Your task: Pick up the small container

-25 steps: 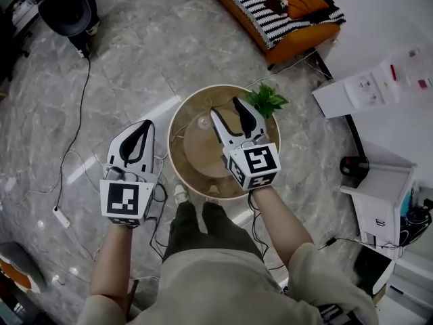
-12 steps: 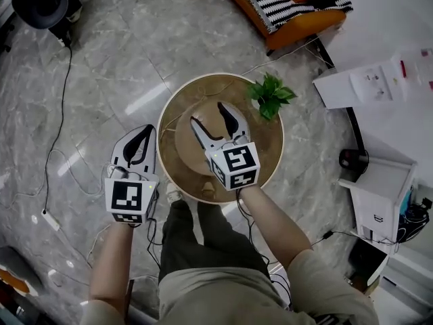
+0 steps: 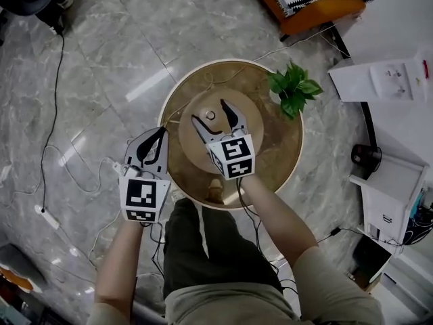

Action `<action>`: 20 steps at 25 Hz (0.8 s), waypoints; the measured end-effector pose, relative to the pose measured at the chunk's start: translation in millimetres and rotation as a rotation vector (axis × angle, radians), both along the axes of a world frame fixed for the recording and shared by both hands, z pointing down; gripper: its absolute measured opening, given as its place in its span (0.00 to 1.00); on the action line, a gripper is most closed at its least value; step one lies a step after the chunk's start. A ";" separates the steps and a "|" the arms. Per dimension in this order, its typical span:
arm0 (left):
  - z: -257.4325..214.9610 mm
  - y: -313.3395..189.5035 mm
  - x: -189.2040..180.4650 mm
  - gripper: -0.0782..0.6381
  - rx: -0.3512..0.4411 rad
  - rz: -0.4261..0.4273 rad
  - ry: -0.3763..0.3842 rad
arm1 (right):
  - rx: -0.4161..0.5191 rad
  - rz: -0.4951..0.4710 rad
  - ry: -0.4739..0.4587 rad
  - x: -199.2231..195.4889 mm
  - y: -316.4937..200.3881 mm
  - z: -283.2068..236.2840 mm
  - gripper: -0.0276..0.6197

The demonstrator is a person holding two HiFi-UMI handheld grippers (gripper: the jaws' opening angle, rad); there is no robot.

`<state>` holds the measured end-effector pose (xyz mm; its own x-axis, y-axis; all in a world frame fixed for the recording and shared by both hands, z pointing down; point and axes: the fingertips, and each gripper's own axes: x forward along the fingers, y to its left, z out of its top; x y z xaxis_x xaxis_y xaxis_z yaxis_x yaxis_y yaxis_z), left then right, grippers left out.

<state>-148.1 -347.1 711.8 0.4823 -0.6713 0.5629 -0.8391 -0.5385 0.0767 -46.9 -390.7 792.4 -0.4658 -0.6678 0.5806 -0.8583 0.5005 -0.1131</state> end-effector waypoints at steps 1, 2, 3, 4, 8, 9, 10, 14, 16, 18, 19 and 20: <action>13.4 -0.2 1.5 0.12 -0.014 0.002 -0.001 | -0.010 0.003 0.002 2.2 -2.1 13.2 0.52; 26.2 -0.4 2.5 0.12 -0.032 0.002 0.001 | -0.020 0.007 0.005 4.1 -3.8 26.1 0.53; 38.1 -0.2 2.3 0.12 -0.051 0.000 0.007 | -0.032 0.010 0.008 5.0 -4.7 38.6 0.53; 49.0 0.6 1.3 0.12 -0.068 -0.004 0.013 | -0.044 0.011 0.011 4.6 -4.6 50.8 0.54; 85.1 4.8 -1.4 0.12 -0.110 -0.004 0.007 | -0.085 0.017 0.020 1.1 -2.8 93.6 0.55; 91.8 6.1 -1.1 0.12 -0.116 -0.001 0.006 | -0.094 0.025 0.020 1.6 -2.9 102.1 0.55; 97.8 7.8 -0.9 0.12 -0.121 0.001 0.004 | -0.102 0.035 0.018 2.3 -2.9 109.7 0.55; 115.5 16.6 -3.5 0.12 -0.158 -0.012 0.026 | -0.120 0.047 0.040 3.0 -2.1 133.9 0.55; 120.2 21.4 -5.9 0.12 -0.181 -0.027 0.047 | -0.132 0.039 0.071 3.8 -2.2 142.7 0.55; 123.5 26.5 -10.1 0.12 -0.194 -0.038 0.049 | -0.140 0.032 0.085 3.7 -1.9 146.9 0.54; 124.7 29.0 -12.6 0.12 -0.199 -0.043 0.047 | -0.142 0.027 0.090 3.3 -1.3 147.7 0.54; 125.4 30.6 -15.2 0.12 -0.203 -0.047 0.045 | -0.147 0.019 0.097 2.8 -0.8 148.3 0.54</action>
